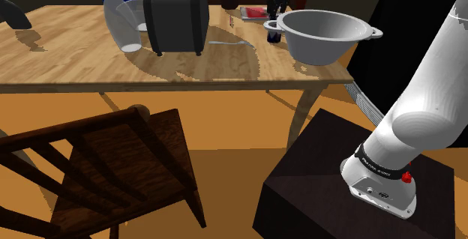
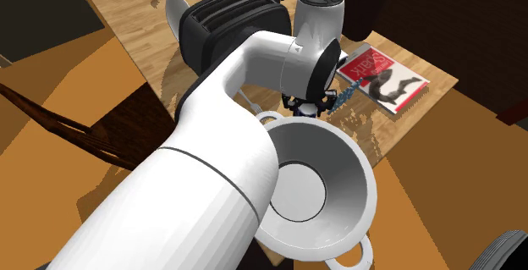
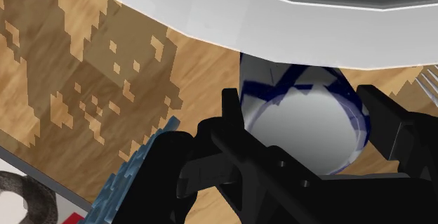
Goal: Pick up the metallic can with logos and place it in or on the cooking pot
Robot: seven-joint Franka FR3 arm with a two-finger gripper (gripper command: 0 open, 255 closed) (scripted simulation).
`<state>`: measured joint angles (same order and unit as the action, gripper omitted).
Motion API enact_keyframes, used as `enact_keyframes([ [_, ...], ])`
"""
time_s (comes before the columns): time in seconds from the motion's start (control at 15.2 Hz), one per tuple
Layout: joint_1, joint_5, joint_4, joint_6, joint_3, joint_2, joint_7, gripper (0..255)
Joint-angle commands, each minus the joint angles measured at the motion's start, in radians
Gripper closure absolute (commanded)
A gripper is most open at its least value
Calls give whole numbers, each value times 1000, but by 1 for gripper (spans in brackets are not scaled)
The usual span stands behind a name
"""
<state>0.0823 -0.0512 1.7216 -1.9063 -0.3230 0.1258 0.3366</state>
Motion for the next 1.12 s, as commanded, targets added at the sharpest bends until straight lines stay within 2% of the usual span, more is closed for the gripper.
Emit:
enact_keyframes([
  [0.0,0,0,-13,13,0,-1,1,255],
  [1.06,6,10,-253,234,-3,19,20,255],
])
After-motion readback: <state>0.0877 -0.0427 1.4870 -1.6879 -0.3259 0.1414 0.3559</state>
